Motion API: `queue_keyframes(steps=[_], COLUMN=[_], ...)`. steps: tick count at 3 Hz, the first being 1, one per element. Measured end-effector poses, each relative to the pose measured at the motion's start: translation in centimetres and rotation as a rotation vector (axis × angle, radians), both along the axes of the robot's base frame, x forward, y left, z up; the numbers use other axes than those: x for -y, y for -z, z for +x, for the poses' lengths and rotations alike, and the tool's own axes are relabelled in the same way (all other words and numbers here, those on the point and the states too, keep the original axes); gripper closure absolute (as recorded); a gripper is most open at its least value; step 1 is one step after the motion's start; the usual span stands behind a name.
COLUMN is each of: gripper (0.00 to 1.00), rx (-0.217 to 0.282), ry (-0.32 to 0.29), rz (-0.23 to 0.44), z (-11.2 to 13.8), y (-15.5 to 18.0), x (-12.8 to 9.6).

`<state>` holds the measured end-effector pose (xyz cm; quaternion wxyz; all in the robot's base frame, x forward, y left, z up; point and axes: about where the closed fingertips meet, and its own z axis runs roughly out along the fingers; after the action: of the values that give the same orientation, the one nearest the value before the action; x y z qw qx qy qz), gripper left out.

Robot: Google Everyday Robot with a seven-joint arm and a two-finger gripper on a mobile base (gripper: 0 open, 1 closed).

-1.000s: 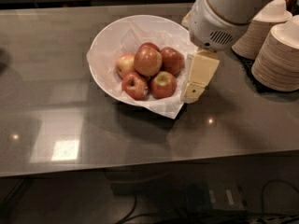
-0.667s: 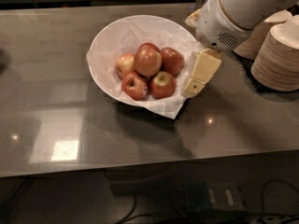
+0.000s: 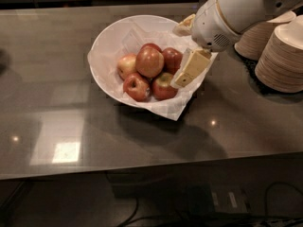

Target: Pick apple from white bowl

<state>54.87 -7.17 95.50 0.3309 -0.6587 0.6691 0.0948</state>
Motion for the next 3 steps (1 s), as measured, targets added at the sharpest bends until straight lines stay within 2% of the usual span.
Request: queue_keyframes(steps=[2,3], gripper=[0.24,0.24], rx=[-0.046,-0.042], ry=[-0.117,-0.159], rz=[0.018,0.023], z=[2.0,3.1], y=[2.4,2.4], x=[-3.2,-4.5])
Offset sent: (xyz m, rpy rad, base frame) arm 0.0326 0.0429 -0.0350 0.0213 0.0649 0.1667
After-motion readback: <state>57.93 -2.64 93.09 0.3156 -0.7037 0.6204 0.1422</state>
